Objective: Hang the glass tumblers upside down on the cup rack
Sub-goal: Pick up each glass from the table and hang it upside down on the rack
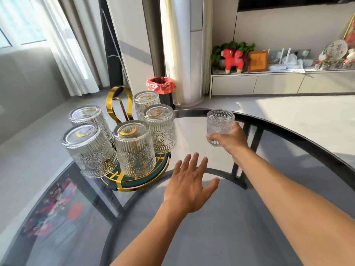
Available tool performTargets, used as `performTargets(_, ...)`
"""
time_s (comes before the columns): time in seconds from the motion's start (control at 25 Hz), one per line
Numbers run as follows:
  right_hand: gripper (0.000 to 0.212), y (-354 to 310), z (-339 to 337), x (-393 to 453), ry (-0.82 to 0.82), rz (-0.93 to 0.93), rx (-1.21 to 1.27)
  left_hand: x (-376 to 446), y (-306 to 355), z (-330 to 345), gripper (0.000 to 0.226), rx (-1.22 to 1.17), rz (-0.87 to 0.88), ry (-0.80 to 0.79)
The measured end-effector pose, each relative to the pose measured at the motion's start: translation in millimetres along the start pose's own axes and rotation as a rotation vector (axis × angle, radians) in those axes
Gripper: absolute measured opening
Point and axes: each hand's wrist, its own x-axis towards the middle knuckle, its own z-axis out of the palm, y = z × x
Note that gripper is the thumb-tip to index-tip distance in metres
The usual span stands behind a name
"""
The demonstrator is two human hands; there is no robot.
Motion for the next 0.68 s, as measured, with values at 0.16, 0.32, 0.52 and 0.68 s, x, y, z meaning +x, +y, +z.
performTargets(0.16, 0.063, -12.5, -24.7, -46.5, -0.091, 0.038, 0.165, -2.5, 2.6, -12.9, 0.075, -0.101, -0.032, -0.022)
performTargets(0.32, 0.05, -42.4, -56.6, -109.9, -0.202, 0.018, 0.277, -25.2, 29.1, -45.1, 0.076, -0.512, -0.078, 0.009)
performTargets(0.52, 0.053, -96.3, -59.5, -168.1, -0.279, 0.003, 0.481, -73.3, 58.4, -109.0, 0.047, -1.416, -0.104, 0.311)
performTargets(0.68, 0.064, -145.9, -43.4, -199.8, -0.403, -0.047, 0.46, -103.9, 31.6, -167.0, 0.042, -1.584, -0.126, 0.355)
